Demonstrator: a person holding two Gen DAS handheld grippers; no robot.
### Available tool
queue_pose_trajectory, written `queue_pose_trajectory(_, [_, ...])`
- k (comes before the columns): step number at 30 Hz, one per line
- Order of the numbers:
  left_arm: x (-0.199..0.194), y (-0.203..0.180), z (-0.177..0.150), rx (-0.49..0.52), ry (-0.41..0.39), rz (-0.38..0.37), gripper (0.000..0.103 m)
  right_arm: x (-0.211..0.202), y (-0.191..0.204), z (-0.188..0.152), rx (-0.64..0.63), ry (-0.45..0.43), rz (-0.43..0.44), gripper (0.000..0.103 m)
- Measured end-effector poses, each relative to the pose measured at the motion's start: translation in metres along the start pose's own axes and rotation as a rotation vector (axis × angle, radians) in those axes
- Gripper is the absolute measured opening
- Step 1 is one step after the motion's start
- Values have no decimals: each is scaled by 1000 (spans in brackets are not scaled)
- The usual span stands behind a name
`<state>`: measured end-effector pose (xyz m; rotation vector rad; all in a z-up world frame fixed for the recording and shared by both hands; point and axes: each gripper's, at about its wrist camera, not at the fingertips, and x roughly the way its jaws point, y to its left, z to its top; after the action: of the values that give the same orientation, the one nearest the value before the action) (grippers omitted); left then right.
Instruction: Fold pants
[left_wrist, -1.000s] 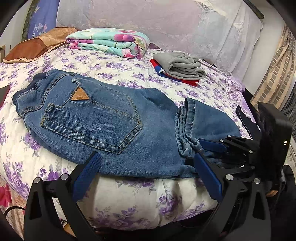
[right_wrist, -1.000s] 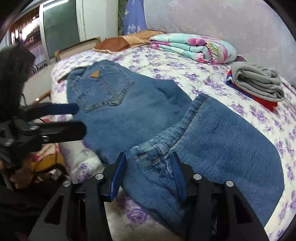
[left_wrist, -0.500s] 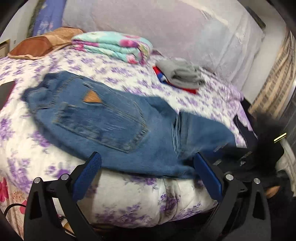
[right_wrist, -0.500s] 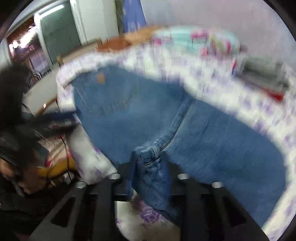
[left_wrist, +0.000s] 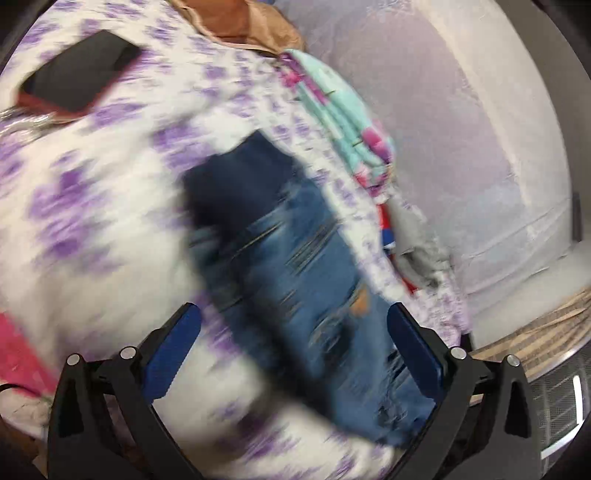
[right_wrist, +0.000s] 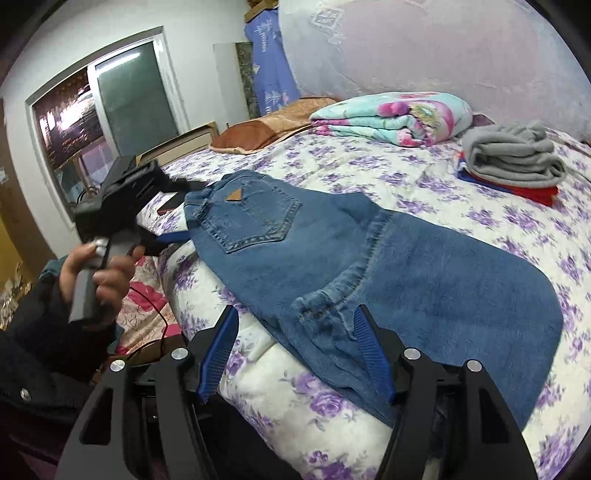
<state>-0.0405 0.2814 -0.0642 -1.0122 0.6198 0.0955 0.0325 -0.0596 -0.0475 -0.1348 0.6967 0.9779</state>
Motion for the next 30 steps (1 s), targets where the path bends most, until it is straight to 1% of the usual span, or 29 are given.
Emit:
queue_pose_trajectory(1, [7, 0, 4, -17, 3, -16, 98, -4, -4, 0, 13, -14, -7, 65])
queue_pose_trajectory(2, [19, 1, 10, -34, 12, -2, 98, -8, -4, -2, 19, -22, -12, 65])
queue_pose_trajectory(4, [29, -2, 15, -26, 1, 35, 98, -16, -7, -3, 34, -47, -26, 65])
queue_pose_trajectory(5, [31, -6, 17, -22, -3, 39, 95, -19, -9, -4, 40, -58, -34, 65])
queue_pose_trajectory(6, [31, -8, 17, -27, -11, 36, 90, -23, -11, -5, 46, -69, -41, 65])
queue_pose_trajectory(8, [26, -9, 16, -27, -22, 30, 46, -31, -17, -8, 61, -89, -58, 65])
queue_pose_trajectory(9, [21, -9, 15, -23, -31, 25, 39, -38, -22, -10, 77, -107, -68, 65])
queue_pose_trajectory(10, [17, -9, 14, -12, -37, 23, 35, -42, -26, -13, 93, -118, -72, 65])
queue_pose_trajectory(11, [13, -16, 12, 28, -52, 44, 34, -46, -31, -15, 110, -128, -76, 65])
queue_pose_trajectory(13, [6, -36, 6, 130, -93, 91, 32, -56, -43, -20, 152, -152, -93, 65])
queue_pose_trajectory(14, [0, -54, 1, 202, -123, 116, 31, -60, -50, -23, 172, -163, -102, 65])
queue_pose_trajectory(16, [-10, -88, -11, 327, -164, 131, 31, -72, -64, -27, 209, -192, -128, 65])
queue_pose_trajectory(18, [-20, -145, -36, 545, -211, 160, 31, -85, -75, -32, 236, -222, -156, 65])
queue_pose_trajectory(19, [-22, -174, -55, 668, -227, 179, 31, -93, -82, -34, 250, -241, -175, 65])
queue_pose_trajectory(20, [-24, -192, -70, 750, -234, 185, 31, -103, -89, -38, 267, -262, -198, 65])
queue_pose_trajectory(21, [-22, -218, -92, 858, -233, 182, 31, -111, -96, -40, 283, -282, -216, 65])
queue_pose_trajectory(22, [-20, -232, -108, 922, -225, 177, 31, -122, -104, -44, 308, -306, -233, 65])
queue_pose_trajectory(23, [-12, -252, -130, 1002, -194, 158, 32, -130, -112, -48, 328, -325, -249, 65])
queue_pose_trajectory(24, [1, -265, -149, 1054, -145, 134, 34, -137, -118, -52, 344, -340, -266, 65])
queue_pose_trajectory(25, [12, -271, -161, 1083, -98, 117, 43, -146, -124, -57, 361, -353, -287, 65])
queue_pose_trajectory(26, [36, -276, -182, 1125, 1, 95, 48, -151, -129, -62, 375, -357, -305, 65])
queue_pose_trajectory(27, [61, -275, -200, 1160, 93, 97, 49, -154, -133, -66, 389, -355, -315, 65])
queue_pose_trajectory(28, [76, -272, -211, 1174, 153, 104, 49, -157, -139, -73, 415, -349, -320, 65])
queue_pose_trajectory(29, [102, -263, -226, 1185, 270, 116, 49, -159, -140, -76, 426, -343, -322, 65])
queue_pose_trajectory(30, [116, -256, -233, 1179, 335, 118, 49, -160, -142, -80, 434, -336, -324, 65])
